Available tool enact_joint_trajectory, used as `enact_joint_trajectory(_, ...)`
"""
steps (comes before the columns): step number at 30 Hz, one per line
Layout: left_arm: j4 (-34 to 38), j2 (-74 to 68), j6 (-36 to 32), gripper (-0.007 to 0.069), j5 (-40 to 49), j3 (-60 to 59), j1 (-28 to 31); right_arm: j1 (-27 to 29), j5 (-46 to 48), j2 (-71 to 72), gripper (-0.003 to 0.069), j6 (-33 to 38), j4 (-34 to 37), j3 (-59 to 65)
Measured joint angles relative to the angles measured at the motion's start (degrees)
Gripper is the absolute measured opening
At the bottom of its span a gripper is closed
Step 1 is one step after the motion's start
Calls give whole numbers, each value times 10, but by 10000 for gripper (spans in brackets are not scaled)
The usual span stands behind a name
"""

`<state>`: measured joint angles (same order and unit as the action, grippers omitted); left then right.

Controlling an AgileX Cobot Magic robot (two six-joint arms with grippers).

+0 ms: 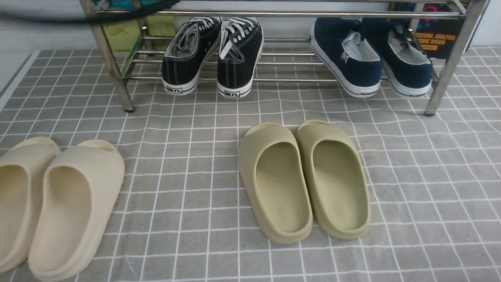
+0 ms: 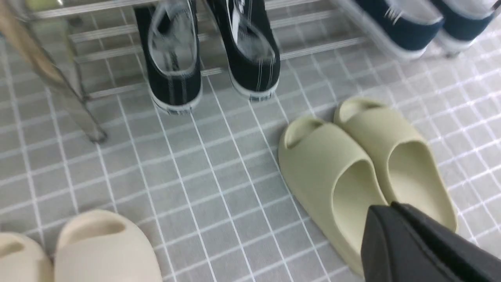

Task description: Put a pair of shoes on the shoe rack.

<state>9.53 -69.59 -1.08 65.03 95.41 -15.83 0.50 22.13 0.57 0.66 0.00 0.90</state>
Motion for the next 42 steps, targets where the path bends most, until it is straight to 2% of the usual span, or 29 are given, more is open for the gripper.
enact_joint_trajectory(2, -2, 49, -1, -13, -34, -65, 0, 0, 0, 0, 239, 0, 0, 0)
enact_joint_trajectory(5, -6, 202, -1, -13, -124, -255, 0, 0, 0, 0, 239, 0, 0, 0)
enact_joint_trajectory(6, -6, 210, -1, -13, -124, -267, 0, 0, 0, 0, 239, 0, 0, 0)
enact_joint_trajectory(8, -6, 310, -1, -13, -192, -406, 0, 0, 0, 0, 239, 0, 0, 0)
enact_joint_trajectory(9, -6, 318, -1, -13, -197, -416, 0, 0, 0, 0, 239, 0, 0, 0)
enact_joint_trajectory(10, -6, 380, -1, -13, -241, -514, 0, 0, 0, 0, 239, 0, 0, 0)
enact_joint_trajectory(12, -6, 413, -1, -13, -275, -561, 0, 0, 0, 0, 239, 0, 0, 0)
enact_joint_trajectory(16, -4, 566, -1, -13, -393, -749, 0, 0, 0, 0, 239, 0, 0, 0)
enact_joint_trajectory(22, 1, 698, -1, -13, -444, -878, 0, 0, 0, 0, 239, 0, 0, 0)
enact_joint_trajectory(31, -21, 702, -1, -13, -464, -898, 1, 0, 0, 1, 239, 0, 0, 0)
enact_joint_trajectory(34, -48, 702, 5, -13, -487, -911, 3, 0, 0, 1, 239, 0, 0, 0)
enact_joint_trajectory(36, -58, 702, 20, -13, -499, -923, 11, 0, 0, 1, 239, 0, 0, 0)
enact_joint_trajectory(39, -77, 702, 71, -13, -543, -959, 55, 0, 0, 1, 239, 0, 0, 0)
enact_joint_trajectory(42, -84, 702, 84, -13, -548, -968, 89, 0, 0, 1, 239, 0, 0, 0)
